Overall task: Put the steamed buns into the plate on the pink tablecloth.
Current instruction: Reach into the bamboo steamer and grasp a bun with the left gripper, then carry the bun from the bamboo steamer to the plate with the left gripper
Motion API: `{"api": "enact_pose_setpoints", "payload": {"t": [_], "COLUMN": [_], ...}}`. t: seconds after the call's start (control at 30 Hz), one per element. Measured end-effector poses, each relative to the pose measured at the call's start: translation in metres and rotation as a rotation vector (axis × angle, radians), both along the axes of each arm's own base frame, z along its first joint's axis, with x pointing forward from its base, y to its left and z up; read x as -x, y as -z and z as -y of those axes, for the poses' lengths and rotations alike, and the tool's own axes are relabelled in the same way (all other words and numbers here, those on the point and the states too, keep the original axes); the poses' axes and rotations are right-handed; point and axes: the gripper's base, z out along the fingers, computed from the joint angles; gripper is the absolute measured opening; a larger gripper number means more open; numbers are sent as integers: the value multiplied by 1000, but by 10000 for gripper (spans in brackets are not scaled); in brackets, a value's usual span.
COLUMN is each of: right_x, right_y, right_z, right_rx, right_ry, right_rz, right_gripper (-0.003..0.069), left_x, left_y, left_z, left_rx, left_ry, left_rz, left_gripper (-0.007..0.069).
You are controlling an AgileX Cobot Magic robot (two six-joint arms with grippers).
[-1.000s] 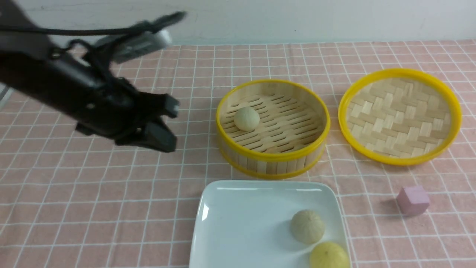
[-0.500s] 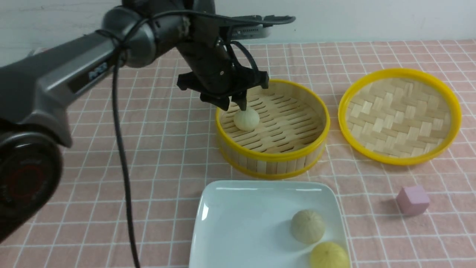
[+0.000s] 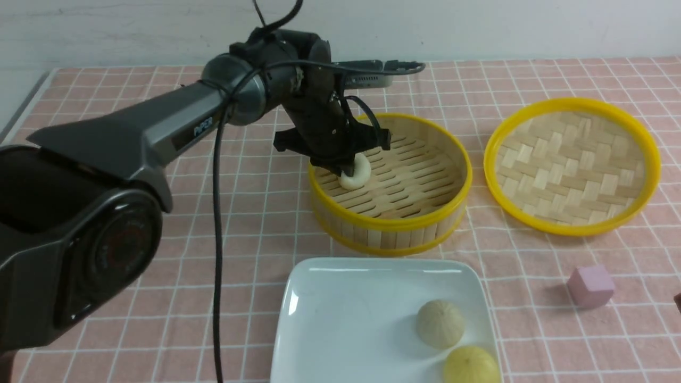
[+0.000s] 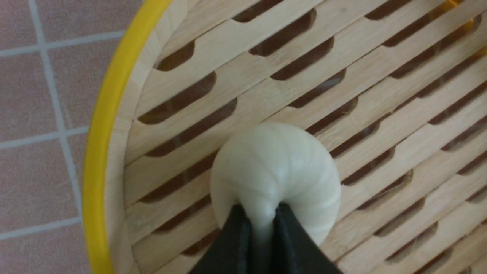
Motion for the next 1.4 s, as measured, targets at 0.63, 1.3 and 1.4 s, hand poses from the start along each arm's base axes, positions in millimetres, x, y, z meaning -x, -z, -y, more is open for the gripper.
{"api": "enact_pose_setpoints", "payload": {"t": [0.63, 1.3, 1.4], "right_x": [0, 0, 2], "right_y": [0, 0, -1], "right_z": [0, -1, 0], "right_rx": [-4, -9, -16], "right_ry": [1, 1, 1], "right_rz": [-3, 2, 12], "right_gripper": [8, 20, 24], "left_x": [122, 134, 133], "left_y": [-140, 10, 15], "left_z": [-54, -35, -35], "left_rx": [12, 158, 145], "left_ry": [181, 262, 264], "left_rz": [-65, -337, -346], "left_gripper": [29, 160, 297]}}
